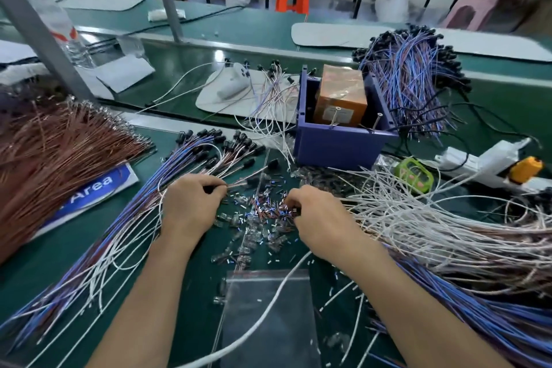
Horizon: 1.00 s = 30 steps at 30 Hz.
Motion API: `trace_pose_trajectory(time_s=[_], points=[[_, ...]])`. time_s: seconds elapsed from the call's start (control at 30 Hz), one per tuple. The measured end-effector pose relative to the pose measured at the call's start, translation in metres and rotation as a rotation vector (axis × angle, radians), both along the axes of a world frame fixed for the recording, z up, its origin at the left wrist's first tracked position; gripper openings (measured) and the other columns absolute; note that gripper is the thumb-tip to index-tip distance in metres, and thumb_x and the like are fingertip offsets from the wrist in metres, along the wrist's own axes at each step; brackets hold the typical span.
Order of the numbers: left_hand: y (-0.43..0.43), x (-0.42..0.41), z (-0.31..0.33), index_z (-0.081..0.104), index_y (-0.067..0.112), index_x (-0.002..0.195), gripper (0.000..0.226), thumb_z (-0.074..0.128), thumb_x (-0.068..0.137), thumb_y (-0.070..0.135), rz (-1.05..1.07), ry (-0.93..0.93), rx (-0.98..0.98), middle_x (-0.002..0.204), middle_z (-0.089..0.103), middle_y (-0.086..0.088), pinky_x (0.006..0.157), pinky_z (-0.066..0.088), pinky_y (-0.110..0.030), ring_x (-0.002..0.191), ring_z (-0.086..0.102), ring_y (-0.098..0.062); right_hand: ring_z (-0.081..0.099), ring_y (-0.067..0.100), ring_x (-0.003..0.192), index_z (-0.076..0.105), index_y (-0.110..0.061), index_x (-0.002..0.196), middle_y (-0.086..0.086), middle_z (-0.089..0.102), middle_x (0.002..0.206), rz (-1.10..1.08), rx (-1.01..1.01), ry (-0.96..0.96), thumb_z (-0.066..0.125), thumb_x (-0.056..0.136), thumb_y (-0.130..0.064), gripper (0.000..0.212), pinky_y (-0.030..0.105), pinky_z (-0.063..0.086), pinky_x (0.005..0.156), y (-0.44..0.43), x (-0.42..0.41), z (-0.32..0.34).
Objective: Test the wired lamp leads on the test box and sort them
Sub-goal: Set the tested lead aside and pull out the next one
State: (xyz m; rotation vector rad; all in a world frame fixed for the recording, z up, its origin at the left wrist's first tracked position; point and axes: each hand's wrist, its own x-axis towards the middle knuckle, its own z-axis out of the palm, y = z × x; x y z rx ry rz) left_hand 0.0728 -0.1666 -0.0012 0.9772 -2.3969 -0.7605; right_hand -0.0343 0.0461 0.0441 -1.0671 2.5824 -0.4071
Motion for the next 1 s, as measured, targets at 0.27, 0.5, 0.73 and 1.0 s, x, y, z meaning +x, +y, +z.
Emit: trace_pose_trajectory(time_s=[0.27,0.5,0.73,1.0], points=[[-0.003,-0.004,-0.005,0.084,0.024,0.094,0.009,0.081,0.087,0.021,0.051,0.111,-0.010,0.093,0.078,0.004,0.084,0.056,-0.029,0.084,0.065,-0.009,0.061,0.024,0.089,0.065,-0.022,0.086,-0.002,0.067,0.093,-0.055,-0.006,0.005,0.059,0.092,-0.010,0.015,0.038,0.052,0.082,-0.004,0.001,-0.001],[-0.001,0.001,-0.003,0.083,0.025,0.100,0.024,0.085,0.082,0.010,0.054,0.165,-0.029,0.100,0.078,0.004,0.085,0.056,-0.028,0.089,0.068,-0.010,0.066,0.015,0.084,0.076,-0.027,0.101,-0.006,0.074,0.094,-0.160,-0.198,-0.067,0.059,0.094,-0.009,0.025,0.036,0.058,0.081,-0.010,0.013,0.001],[0.003,0.000,-0.002,0.078,0.037,0.113,0.030,0.081,0.087,0.021,0.058,0.114,0.043,0.099,0.070,0.001,0.074,0.056,-0.032,0.073,0.061,-0.012,0.066,-0.001,0.076,0.077,-0.032,0.104,-0.020,0.071,0.089,-0.181,-0.346,-0.144,0.063,0.095,-0.013,0.025,0.010,0.052,0.067,-0.024,0.012,0.003],[0.018,0.004,0.007,0.078,0.044,0.107,0.037,0.081,0.086,0.013,-0.068,0.414,0.240,0.097,0.075,0.017,0.082,0.057,-0.020,0.091,0.070,-0.002,0.065,0.017,0.063,0.075,-0.018,0.096,0.006,0.077,0.079,-0.451,-0.740,-0.844,0.063,0.095,-0.010,0.015,0.032,0.057,0.063,-0.055,0.018,0.005]])
